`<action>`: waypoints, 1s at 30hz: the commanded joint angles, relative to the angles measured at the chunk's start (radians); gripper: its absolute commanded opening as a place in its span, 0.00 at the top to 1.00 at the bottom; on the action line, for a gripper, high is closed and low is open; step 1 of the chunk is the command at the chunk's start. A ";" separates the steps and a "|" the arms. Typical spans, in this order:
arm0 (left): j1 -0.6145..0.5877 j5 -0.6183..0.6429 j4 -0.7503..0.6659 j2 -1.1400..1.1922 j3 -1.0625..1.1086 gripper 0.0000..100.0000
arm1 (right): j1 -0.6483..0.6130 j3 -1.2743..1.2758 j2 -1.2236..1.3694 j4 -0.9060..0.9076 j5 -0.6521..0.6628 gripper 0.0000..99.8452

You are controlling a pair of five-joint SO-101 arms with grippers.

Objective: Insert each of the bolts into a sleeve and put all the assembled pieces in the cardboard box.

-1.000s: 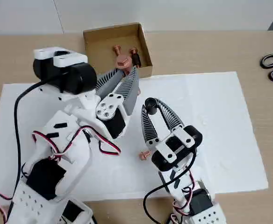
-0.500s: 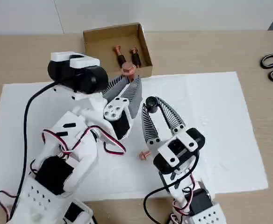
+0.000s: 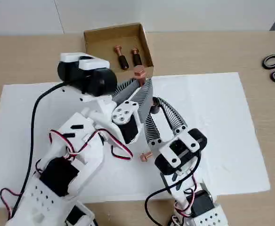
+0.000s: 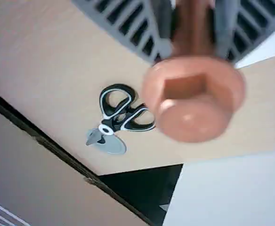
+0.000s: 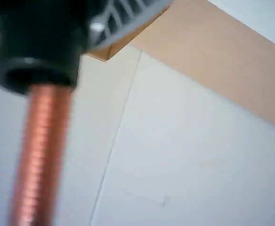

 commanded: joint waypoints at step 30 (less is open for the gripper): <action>0.037 -0.132 -0.052 0.003 0.005 0.99 | -0.001 0.008 -0.013 -0.022 -0.003 1.00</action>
